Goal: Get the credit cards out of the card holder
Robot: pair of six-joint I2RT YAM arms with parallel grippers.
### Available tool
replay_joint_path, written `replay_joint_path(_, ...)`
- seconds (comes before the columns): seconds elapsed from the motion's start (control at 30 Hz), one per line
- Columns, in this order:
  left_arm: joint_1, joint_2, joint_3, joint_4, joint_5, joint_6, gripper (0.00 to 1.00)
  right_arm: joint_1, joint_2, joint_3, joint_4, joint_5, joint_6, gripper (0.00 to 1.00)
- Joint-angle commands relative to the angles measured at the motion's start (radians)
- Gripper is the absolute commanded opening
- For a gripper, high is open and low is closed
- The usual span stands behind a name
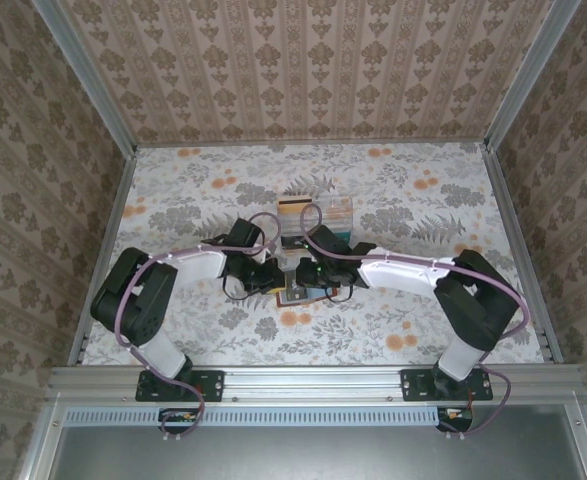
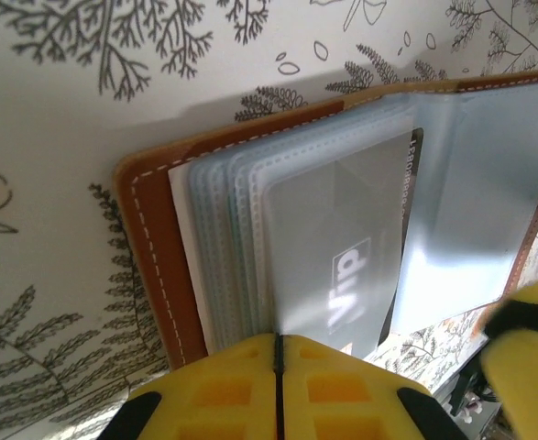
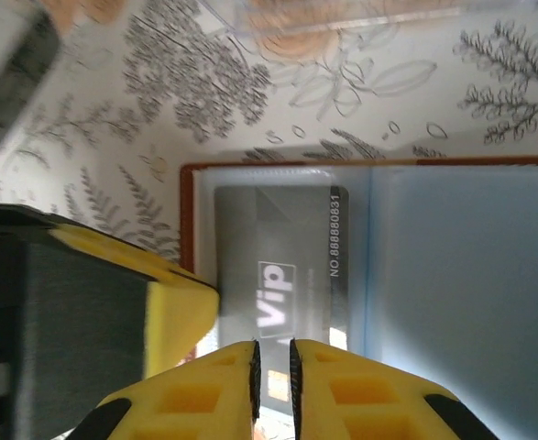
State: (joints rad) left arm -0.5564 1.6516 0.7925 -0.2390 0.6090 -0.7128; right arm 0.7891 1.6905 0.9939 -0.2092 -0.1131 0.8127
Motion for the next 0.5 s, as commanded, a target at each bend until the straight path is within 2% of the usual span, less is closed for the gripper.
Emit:
replay_joint_path(0.0, -0.007, 0.028, 0.015, -0.046, -0.028, 0.029, 0.08, -0.019, 0.024, -0.004, 0.015, -0.054, 0.017, 0.20)
replay_joint_path(0.23, -0.007, 0.035, 0.018, -0.067, -0.041, 0.039, 0.07, -0.041, 0.033, -0.051, 0.055, -0.091, 0.031, 0.19)
replay_joint_path(0.47, -0.007, 0.027, 0.019, -0.067, -0.040, 0.040, 0.07, -0.042, 0.055, -0.042, 0.073, -0.122, 0.026, 0.10)
